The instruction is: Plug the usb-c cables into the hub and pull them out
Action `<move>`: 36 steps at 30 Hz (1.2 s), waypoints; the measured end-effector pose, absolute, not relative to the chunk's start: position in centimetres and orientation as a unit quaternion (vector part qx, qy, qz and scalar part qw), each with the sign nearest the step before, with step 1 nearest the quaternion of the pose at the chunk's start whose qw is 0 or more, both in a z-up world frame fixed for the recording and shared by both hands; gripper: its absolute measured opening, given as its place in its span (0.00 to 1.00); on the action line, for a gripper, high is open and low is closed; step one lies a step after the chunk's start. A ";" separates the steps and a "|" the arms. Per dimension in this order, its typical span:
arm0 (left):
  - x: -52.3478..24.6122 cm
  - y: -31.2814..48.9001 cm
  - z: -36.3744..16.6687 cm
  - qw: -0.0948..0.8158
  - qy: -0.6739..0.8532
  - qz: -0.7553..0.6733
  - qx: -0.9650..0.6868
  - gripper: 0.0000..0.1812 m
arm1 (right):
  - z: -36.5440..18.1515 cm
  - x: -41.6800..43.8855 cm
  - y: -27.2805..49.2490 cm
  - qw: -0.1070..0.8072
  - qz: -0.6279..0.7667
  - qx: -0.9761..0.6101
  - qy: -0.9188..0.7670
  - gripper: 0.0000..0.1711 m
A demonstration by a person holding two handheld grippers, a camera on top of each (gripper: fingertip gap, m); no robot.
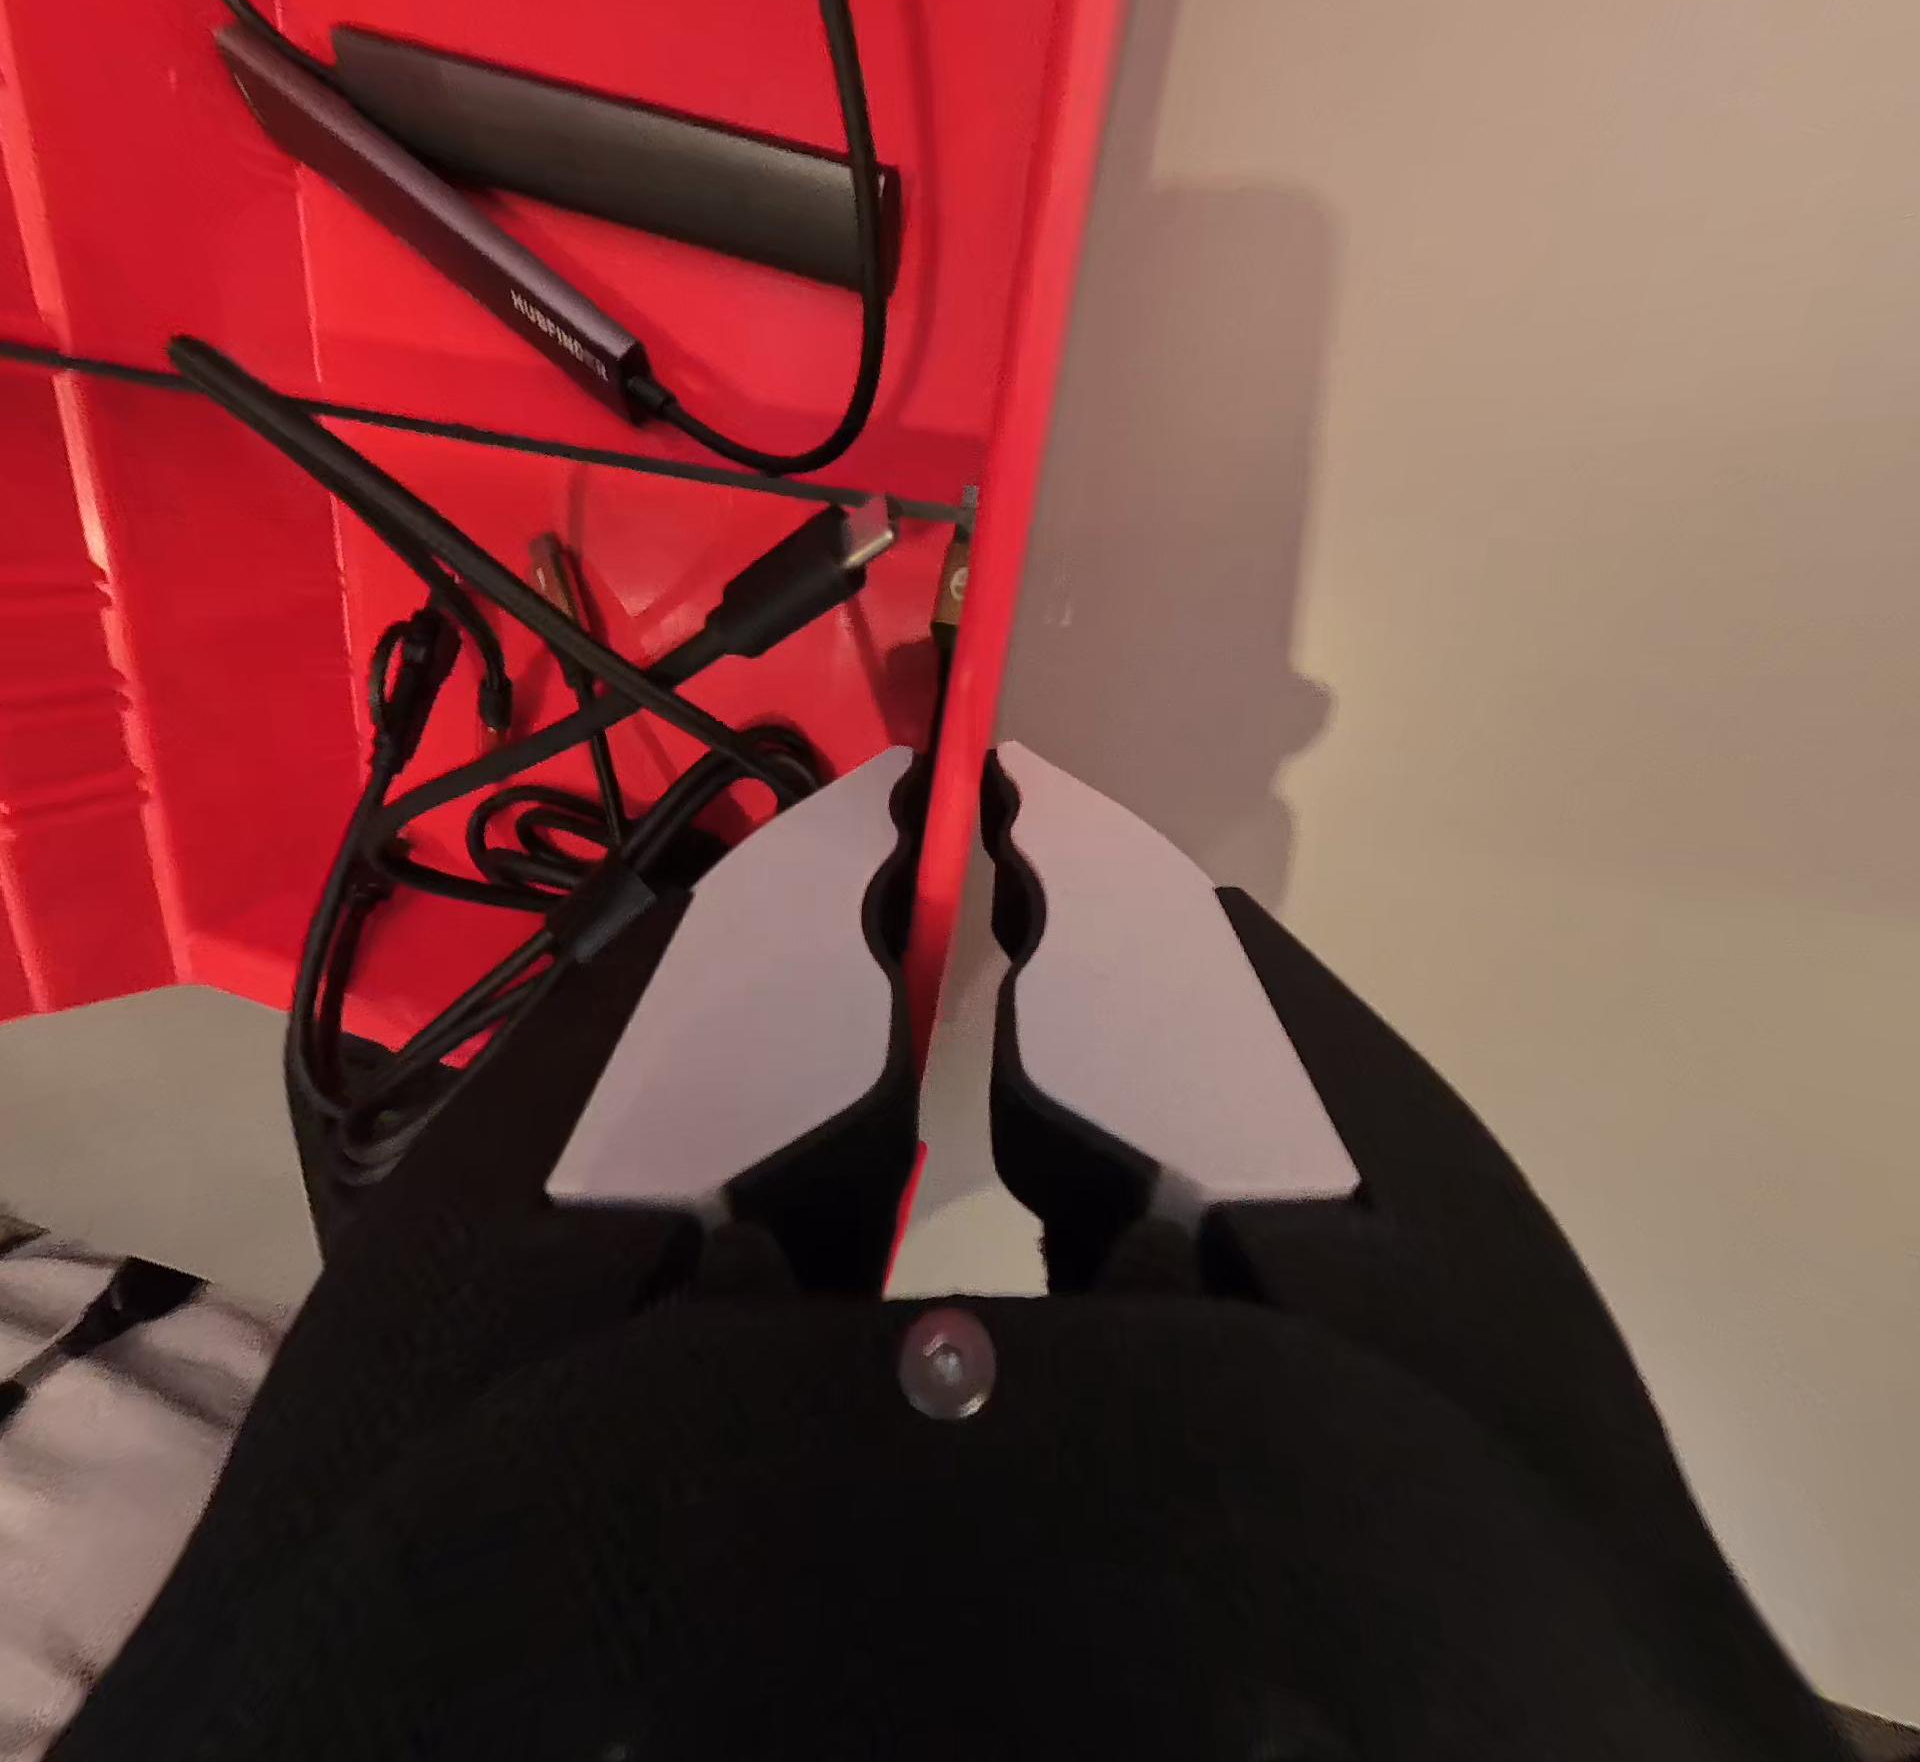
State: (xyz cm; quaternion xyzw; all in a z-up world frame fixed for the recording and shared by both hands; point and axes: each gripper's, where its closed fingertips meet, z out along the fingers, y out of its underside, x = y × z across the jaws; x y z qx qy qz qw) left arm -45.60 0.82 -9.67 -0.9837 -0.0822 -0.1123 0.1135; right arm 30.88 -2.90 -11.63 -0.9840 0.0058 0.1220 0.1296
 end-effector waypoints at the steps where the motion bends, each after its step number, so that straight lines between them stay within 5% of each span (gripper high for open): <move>1: -45.0 0.8 -10.3 0.096 -0.074 -0.123 -0.985 0.19 | -11.6 30.4 -2.8 0.125 0.116 -0.985 -0.007 0.06; 8: -42.4 0.7 -12.2 0.011 0.003 -0.083 -0.997 0.03 | -11.5 25.6 -1.3 0.079 0.116 -0.988 -0.058 0.07; 29: -32.3 -1.2 -12.6 -0.113 0.134 -0.095 -0.980 0.06 | -11.4 13.5 0.3 0.025 0.067 -0.975 -0.210 0.13; 36: -32.5 -1.7 -9.4 -0.043 0.128 -0.129 -0.982 0.05 | -9.3 14.0 0.6 0.074 0.057 -0.975 -0.200 0.14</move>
